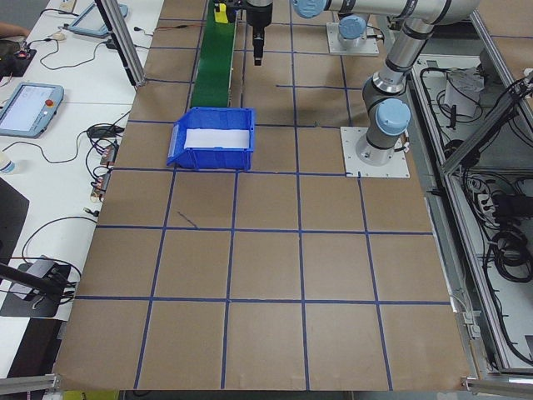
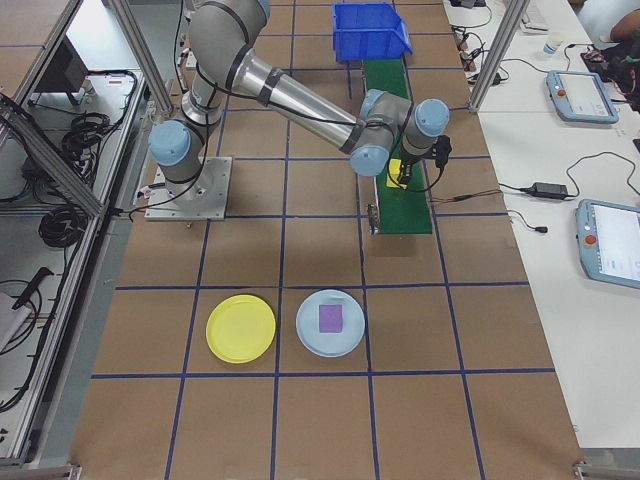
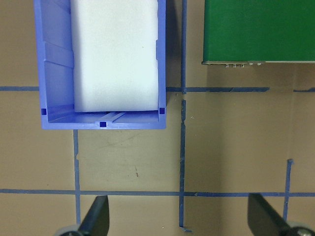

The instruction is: Move block left to right into plate

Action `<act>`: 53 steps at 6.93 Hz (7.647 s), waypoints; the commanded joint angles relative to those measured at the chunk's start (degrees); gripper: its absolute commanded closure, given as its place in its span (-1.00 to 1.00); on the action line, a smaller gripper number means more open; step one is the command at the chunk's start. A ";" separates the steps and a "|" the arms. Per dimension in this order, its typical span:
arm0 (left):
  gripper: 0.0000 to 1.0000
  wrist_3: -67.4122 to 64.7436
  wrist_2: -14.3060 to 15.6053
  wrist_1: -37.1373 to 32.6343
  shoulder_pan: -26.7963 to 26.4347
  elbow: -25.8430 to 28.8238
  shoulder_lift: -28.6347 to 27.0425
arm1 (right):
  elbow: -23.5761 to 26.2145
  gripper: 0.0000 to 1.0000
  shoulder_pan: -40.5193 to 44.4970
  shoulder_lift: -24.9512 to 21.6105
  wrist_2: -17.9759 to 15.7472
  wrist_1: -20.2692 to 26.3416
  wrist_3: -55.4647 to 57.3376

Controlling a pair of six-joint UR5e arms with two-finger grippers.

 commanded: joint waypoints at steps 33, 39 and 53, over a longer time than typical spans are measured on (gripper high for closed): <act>-1.00 0.09 -0.10 0.16 0.44 0.00 0.00 | 4.47 -1.00 -20.37 -30.90 2.35 -4.47 -69.22; -1.00 0.09 -0.01 0.07 0.53 0.00 0.00 | 4.11 -1.00 15.34 -30.82 -7.98 -6.48 -39.84; -1.00 0.09 -0.01 0.16 0.71 0.09 0.00 | 3.85 -1.00 20.74 -34.50 -18.91 21.34 16.02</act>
